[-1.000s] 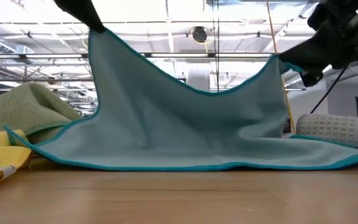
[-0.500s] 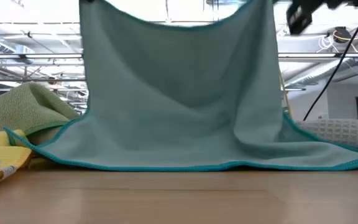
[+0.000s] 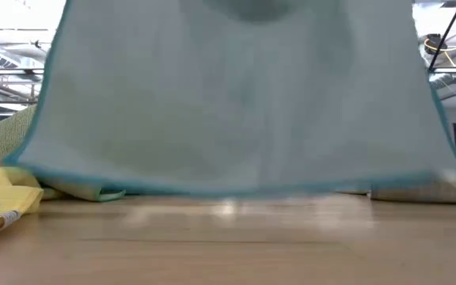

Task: Fold microfiber towels
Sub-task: Fold the blue towel

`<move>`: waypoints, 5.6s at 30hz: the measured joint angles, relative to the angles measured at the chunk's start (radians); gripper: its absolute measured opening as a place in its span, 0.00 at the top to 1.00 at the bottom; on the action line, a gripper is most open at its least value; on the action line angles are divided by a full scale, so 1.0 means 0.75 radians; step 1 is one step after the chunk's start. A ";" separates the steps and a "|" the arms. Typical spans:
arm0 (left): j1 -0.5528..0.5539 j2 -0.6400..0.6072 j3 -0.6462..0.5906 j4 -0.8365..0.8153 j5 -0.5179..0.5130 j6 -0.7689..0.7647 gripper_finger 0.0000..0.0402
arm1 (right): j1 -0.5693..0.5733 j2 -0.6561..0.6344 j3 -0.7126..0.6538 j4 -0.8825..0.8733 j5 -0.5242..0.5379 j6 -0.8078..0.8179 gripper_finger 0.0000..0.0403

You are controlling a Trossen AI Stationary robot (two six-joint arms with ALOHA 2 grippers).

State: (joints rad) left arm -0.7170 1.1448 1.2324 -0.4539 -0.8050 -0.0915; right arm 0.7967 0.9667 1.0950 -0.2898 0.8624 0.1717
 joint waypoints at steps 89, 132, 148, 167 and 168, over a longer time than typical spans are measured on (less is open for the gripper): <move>0.792 -0.038 -0.690 0.430 0.433 -0.067 0.98 | -0.723 -0.653 -0.819 -0.197 -0.492 0.247 1.00; 0.654 0.176 -0.692 0.414 0.623 -0.310 0.98 | -0.720 -0.558 -0.995 -0.135 -0.905 0.619 1.00; 0.650 0.233 -0.692 0.403 0.663 -0.378 0.98 | -0.720 -0.504 -1.043 -0.063 -1.086 0.715 0.97; 0.649 0.344 -0.692 0.422 0.724 -0.445 0.92 | -0.679 -0.310 -1.044 0.053 -1.194 0.733 0.81; 0.649 0.344 -0.692 0.429 0.724 -0.444 0.92 | -0.671 -0.308 -1.044 0.051 -1.193 0.733 0.79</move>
State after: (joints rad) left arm -0.2306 1.4029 0.7132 -0.1323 -0.2621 -0.4248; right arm 0.2935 0.7355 0.3122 -0.2518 -0.0324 0.7217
